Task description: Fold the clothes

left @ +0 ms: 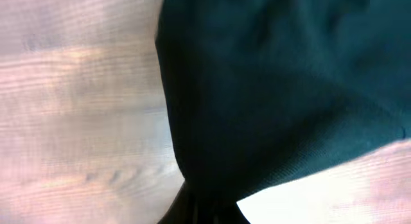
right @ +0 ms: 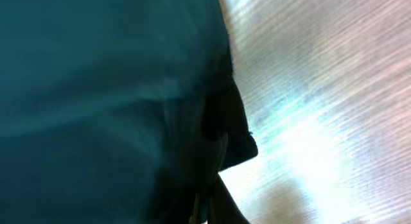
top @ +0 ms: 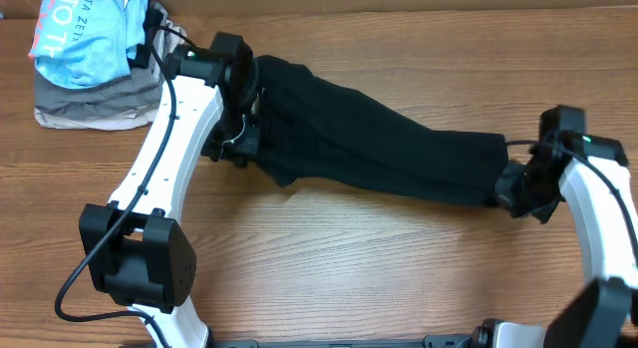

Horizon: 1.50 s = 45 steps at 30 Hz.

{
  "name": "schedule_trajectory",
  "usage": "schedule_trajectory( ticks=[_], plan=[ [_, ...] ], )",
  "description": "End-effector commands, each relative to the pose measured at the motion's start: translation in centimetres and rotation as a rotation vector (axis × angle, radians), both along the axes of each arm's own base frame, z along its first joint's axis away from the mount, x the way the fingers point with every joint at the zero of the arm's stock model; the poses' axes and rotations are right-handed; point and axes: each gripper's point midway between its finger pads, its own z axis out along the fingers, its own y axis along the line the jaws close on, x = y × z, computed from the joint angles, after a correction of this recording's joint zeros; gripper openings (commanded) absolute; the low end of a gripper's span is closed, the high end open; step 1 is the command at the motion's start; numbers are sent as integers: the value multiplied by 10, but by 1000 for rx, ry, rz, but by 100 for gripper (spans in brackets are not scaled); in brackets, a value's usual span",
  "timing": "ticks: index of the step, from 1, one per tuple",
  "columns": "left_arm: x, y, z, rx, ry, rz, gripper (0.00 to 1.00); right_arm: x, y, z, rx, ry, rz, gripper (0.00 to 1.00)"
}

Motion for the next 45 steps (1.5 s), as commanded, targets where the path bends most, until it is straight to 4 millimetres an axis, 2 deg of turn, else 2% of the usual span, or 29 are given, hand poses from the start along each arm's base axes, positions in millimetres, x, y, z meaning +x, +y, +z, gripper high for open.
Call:
schedule_trajectory(
  ticks=[1, 7, 10, 12, 15, 18, 25, 27, 28, 29, 30, 31, 33, 36, 40, 45],
  plan=[
    [31, -2, 14, -18, -138, -2, 4, 17, -7, 15, -34, -102, 11, 4],
    [97, -16, 33, -75, -417, 0, 4, 49, -15, 16, -62, -213, 13, 4],
    [119, -20, 39, -92, -502, 0, 4, 69, -18, 22, -76, -295, 14, 4],
    [128, -22, 35, -96, -523, -3, 4, 80, -19, 27, -80, -343, 17, 4],
    [136, -25, 18, -93, -506, -5, 4, 93, -22, 31, -94, -396, 20, 4],
    [139, -25, -6, -84, -464, -5, 4, 103, -25, 27, -100, -413, 24, 4],
    [154, -28, -44, -73, -439, -27, 6, 120, -29, -18, -86, -354, 24, 4],
    [160, -29, -52, -72, -449, -38, 19, 127, -31, -33, -84, -348, 24, 7],
    [163, -30, -53, -74, -457, -43, 41, 131, -32, -38, -84, -348, 27, 13],
    [166, -31, -56, -74, -464, -44, 64, 133, -32, -42, -84, -346, 27, 29],
    [168, -31, -55, -75, -474, -44, 87, 134, -33, -46, -84, -346, 28, 52],
    [170, -31, -54, -73, -483, -43, 100, 134, -33, -47, -84, -344, 28, 68],
    [174, -27, -48, -60, -503, -36, 100, 132, -32, -46, -82, -336, 27, 88],
    [176, -18, -29, -27, -516, -21, 100, 125, -33, -40, -79, -316, 30, 100],
    [170, -3, 15, -8, -499, 6, 100, 118, -35, -38, -76, -300, 76, 100],
    [159, 13, 69, -4, -494, 40, 100, 115, -33, -58, -71, -260, 136, 97]
  ],
)
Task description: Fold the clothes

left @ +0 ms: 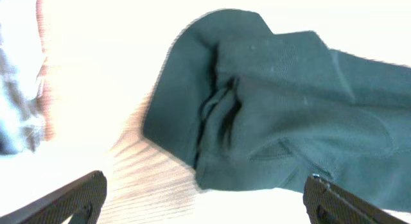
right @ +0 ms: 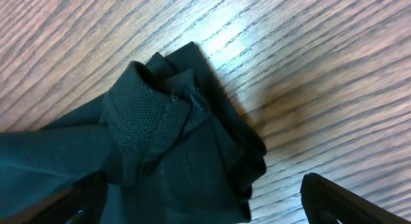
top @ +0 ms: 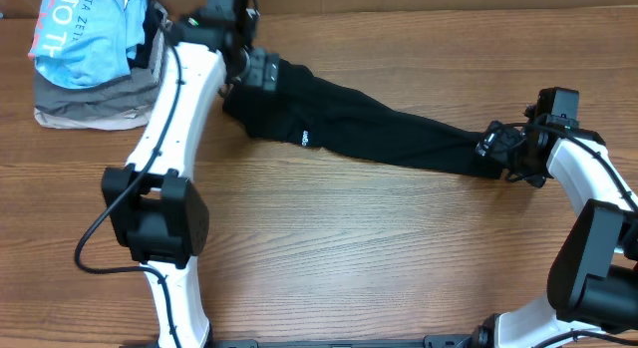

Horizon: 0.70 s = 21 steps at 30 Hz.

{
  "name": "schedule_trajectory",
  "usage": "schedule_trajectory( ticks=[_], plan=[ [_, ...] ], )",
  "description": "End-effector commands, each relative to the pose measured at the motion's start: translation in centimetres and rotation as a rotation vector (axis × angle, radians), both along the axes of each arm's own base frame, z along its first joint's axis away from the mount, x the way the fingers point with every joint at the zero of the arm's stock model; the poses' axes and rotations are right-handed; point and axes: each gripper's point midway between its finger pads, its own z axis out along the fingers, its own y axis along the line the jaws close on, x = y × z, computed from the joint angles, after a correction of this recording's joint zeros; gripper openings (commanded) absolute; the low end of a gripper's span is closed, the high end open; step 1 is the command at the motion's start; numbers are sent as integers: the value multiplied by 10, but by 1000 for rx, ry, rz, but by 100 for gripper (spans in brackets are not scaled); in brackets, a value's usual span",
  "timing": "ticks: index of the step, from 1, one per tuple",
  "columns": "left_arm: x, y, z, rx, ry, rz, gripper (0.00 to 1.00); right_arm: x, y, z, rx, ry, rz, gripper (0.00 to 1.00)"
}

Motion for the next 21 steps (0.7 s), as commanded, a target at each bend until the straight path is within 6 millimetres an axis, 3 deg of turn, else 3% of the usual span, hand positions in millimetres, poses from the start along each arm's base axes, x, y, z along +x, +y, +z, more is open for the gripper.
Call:
schedule_trajectory(
  ticks=[1, 6, 10, 13, 18, 21],
  plan=[
    [4, 16, 57, 5, -92, 25, 100, 7, -2, -4, -10, -7, 47, 94],
    [-2, 22, 102, -3, -149, 36, 100, 10, 3, -29, 27, 20, 57, 80],
    [-5, 29, 121, -7, -181, 49, 100, 13, 4, -36, 39, 17, 60, 66],
    [-7, 33, 122, -4, -175, 57, 100, 13, 3, -35, 38, 15, 58, 51],
    [-8, 34, 120, 2, -168, 60, 100, 5, -14, -33, 45, 39, 10, 12],
    [-7, 36, 120, 2, -167, 64, 100, -4, -39, -23, 45, 55, -40, 4]
  ],
)
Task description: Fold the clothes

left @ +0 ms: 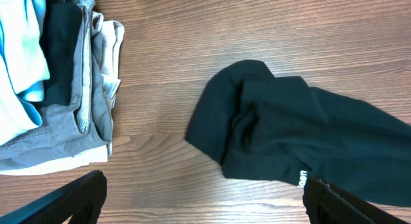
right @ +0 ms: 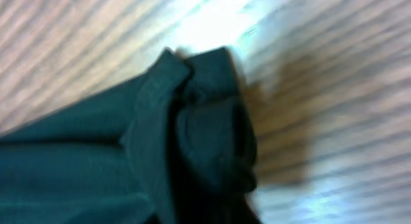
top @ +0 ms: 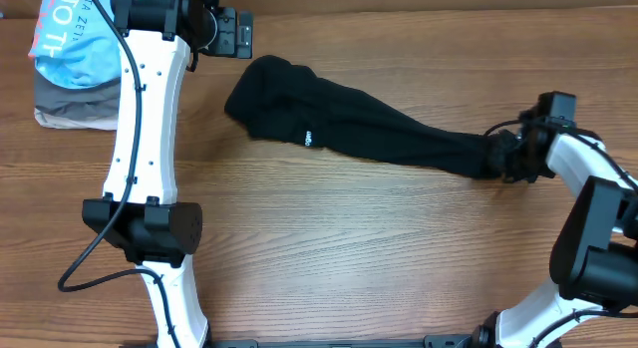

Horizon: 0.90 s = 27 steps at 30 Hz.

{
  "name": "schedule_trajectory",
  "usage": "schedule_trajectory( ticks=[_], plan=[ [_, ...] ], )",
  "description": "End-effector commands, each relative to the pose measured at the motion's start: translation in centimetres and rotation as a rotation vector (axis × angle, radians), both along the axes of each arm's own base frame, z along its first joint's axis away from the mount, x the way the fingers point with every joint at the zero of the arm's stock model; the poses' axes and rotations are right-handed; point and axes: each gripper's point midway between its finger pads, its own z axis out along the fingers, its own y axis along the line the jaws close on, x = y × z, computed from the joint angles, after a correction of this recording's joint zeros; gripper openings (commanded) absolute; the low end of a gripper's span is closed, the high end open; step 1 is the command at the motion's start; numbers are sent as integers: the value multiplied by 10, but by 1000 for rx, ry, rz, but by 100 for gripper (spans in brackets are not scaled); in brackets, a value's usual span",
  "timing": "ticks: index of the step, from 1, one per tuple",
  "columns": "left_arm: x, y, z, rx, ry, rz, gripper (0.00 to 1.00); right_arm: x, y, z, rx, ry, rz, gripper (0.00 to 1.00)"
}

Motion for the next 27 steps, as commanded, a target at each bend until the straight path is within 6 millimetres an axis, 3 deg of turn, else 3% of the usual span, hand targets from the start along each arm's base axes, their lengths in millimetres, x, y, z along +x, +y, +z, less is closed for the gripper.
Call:
schedule_trajectory(
  ticks=[1, 6, 10, 14, 19, 21, 27],
  plan=[
    [-2, 10, 15, 12, -35, 15, 100, -6, -44, 14, -35, 6, -90, 4],
    [-4, 18, 13, 14, -21, 29, 100, -14, -82, 57, 25, 15, -186, 4],
    [-5, 20, 12, 14, -13, 33, 100, -4, -76, 96, 98, -49, -75, 4],
    [-5, 19, 12, 11, -13, 31, 100, 8, -43, 111, 122, -58, 46, 4],
    [-5, 19, 12, 11, -13, 31, 100, 21, 22, 109, 132, -35, 207, 7],
    [-5, 19, 12, 11, -13, 31, 100, 29, 57, 109, 129, -41, 290, 10],
    [-4, 17, 11, 2, -14, 26, 100, 37, 123, 98, 80, -31, 374, 17]
  ],
)
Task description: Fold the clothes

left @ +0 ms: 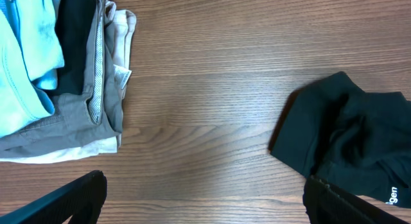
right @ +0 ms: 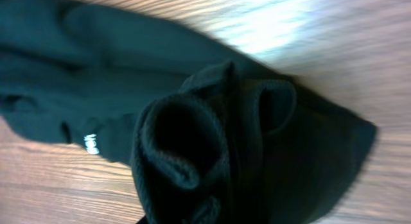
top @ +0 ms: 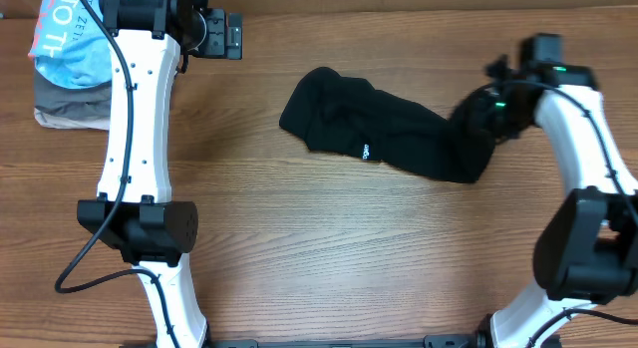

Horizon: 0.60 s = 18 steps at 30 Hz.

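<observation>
A black garment (top: 379, 134) lies bunched across the middle of the wooden table (top: 299, 258), with a small white label on its near edge. My right gripper (top: 495, 101) is shut on the garment's right end, which is lifted and doubled back; the right wrist view shows the cloth (right: 128, 76) gathered thickly over the jaws. My left gripper (top: 227, 35) hangs open at the far left, apart from the garment. Its fingers (left: 70, 198) are spread wide over bare wood, and the garment's left end (left: 347, 134) shows at the right.
A pile of folded clothes (top: 85, 59), light blue on top of grey and cream, sits in the far left corner; it also shows at the left in the left wrist view as the pile (left: 58, 89). The table's far edge runs just behind it.
My right gripper has moved from the near right to the far right with the garment's end in it. The whole garment now sits further right and is shorter. The left arm has hardly moved.
Both grippers first held the garment's two ends, stretched between them. Then both stood open with the garment lying long on the table. Then the left gripper was away by the pile and the right was down on the right end, which it now holds raised.
</observation>
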{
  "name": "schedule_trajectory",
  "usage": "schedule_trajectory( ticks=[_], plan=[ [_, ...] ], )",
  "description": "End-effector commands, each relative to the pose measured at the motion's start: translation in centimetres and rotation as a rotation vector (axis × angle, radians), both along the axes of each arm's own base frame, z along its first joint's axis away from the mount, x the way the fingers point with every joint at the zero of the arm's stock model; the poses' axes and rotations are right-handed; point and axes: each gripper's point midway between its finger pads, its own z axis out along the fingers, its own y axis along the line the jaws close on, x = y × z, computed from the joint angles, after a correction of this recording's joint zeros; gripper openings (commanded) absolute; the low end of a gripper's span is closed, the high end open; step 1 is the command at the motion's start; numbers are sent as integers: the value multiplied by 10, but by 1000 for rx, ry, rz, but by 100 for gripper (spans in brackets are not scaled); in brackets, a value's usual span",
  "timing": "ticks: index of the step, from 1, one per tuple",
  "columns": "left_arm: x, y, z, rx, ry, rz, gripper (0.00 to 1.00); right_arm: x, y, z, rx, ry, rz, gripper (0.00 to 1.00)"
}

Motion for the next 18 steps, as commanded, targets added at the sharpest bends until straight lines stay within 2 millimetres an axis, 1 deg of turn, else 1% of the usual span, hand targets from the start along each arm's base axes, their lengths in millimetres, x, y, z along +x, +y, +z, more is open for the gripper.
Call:
schedule_trajectory(
  ticks=[1, 3, 4, 5, 6, 7, 8, 9, 10, 12, 14, 18],
  plan=[
    [-1, 1, 14, -7, -34, -8, 100, -1, 27, -8, -27, 6, 9, 19],
    [-1, -1, 13, -16, -32, -13, 100, -1, 46, -17, -33, -1, 28, 26],
    [-1, -1, 13, -16, -32, -13, 100, 0, 54, -21, -30, -4, 39, 34],
    [-1, -1, 12, -16, -30, -14, 100, 0, 62, -24, -26, -7, 50, 51],
    [-1, -2, 12, -19, -30, -16, 100, 0, 69, -27, -23, -9, 66, 66],
    [-1, -3, 11, -25, -28, -20, 100, -1, 75, -28, -20, -10, 81, 85],
    [0, -5, 10, -34, -27, -25, 100, -2, 82, -28, -18, -12, 97, 92],
    [0, -7, 8, -42, -24, -30, 100, -2, 86, -28, -19, -14, 106, 96],
    [0, -9, 7, -52, -21, -36, 100, -3, 88, -27, -18, -14, 112, 98],
    [1, -13, 2, -72, -10, -48, 100, -2, 89, -22, -15, -12, 113, 99],
    [2, -21, -5, -101, 8, -84, 99, -2, 84, -16, -16, -9, 103, 99],
    [7, -44, -33, -172, 67, -227, 100, 2, 66, 1, -16, -11, 59, 100]
  ],
)
